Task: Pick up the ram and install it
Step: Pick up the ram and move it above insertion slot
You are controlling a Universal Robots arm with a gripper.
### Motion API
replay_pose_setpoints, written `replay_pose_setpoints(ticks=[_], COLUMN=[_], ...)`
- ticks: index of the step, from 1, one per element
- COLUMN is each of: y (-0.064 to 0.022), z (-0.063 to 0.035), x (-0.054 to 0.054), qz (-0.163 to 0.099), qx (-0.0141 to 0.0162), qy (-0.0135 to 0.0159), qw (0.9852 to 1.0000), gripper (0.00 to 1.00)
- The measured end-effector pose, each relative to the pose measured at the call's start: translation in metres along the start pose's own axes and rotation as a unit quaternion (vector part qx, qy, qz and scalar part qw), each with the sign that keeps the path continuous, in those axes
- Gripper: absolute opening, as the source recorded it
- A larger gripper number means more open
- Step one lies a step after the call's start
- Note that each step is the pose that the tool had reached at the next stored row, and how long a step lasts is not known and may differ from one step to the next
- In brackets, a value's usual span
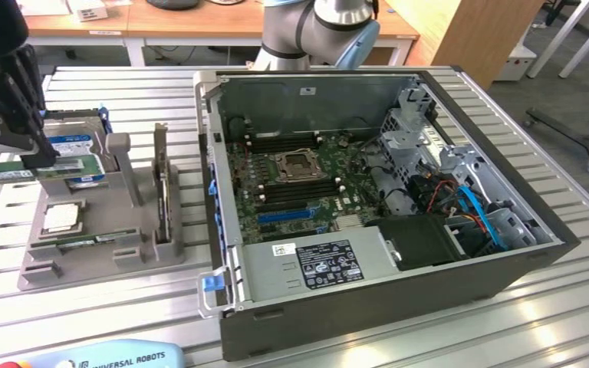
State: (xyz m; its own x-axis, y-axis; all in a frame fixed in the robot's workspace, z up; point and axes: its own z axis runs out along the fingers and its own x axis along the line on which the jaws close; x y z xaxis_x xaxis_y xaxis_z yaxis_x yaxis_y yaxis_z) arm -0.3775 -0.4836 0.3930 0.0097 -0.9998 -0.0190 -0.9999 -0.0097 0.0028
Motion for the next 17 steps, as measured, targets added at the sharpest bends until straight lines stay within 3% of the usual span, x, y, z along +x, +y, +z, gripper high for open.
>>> replay_pose_setpoints(ticks=[10, 17], y=[0.0001, 0.0001], z=[-0.0188, -0.0192], x=[0.000, 0.000], qz=[0.000, 0.000], qx=[0.0000, 0.0000], qy=[0.0000, 0.0000], qw=[1.0000, 1.0000], gripper=[0.12, 0.12])
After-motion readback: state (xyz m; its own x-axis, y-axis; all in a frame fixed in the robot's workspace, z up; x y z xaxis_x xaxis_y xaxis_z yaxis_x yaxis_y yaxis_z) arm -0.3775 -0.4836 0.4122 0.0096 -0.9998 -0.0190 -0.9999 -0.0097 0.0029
